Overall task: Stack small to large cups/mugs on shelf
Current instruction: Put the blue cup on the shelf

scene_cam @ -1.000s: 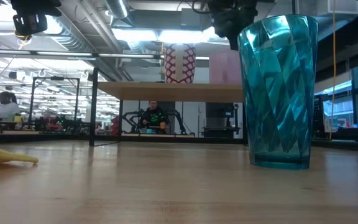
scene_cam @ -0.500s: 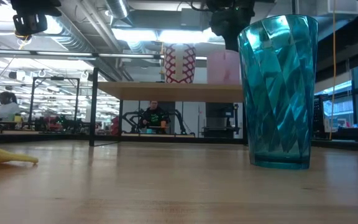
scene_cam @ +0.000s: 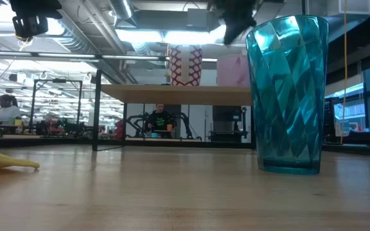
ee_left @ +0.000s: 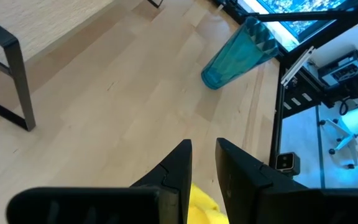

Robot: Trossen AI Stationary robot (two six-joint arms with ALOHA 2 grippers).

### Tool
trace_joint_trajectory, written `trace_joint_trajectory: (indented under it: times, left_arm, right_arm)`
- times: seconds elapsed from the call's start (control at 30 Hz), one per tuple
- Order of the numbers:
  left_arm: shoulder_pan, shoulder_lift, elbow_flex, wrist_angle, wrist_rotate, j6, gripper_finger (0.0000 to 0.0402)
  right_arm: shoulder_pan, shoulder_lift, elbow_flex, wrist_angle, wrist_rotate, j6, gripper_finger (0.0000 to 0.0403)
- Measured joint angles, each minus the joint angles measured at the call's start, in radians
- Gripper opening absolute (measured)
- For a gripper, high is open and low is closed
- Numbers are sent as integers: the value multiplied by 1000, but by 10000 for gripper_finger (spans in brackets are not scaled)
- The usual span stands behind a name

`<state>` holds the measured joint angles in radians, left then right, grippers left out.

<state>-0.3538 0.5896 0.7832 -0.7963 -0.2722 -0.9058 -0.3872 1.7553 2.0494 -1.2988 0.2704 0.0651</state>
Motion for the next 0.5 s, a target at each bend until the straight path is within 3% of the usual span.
trace_joint_trajectory:
  times: [0.13,0.27,0.43,0.5]
  left_arm:
    - [0,0,0,-7,0,0,66]
    - [0,0,0,-6,0,-1,66]
    - [-4,29,-1,45,2,-1,66]
    - [-17,56,-1,111,5,5,66]
  right_arm:
    - [40,-1,133,-44,-80,42,90]
    - [109,-1,260,-272,-143,170,90]
    - [293,-106,200,-224,-406,288,90]
    - [405,-125,177,-272,-357,339,90]
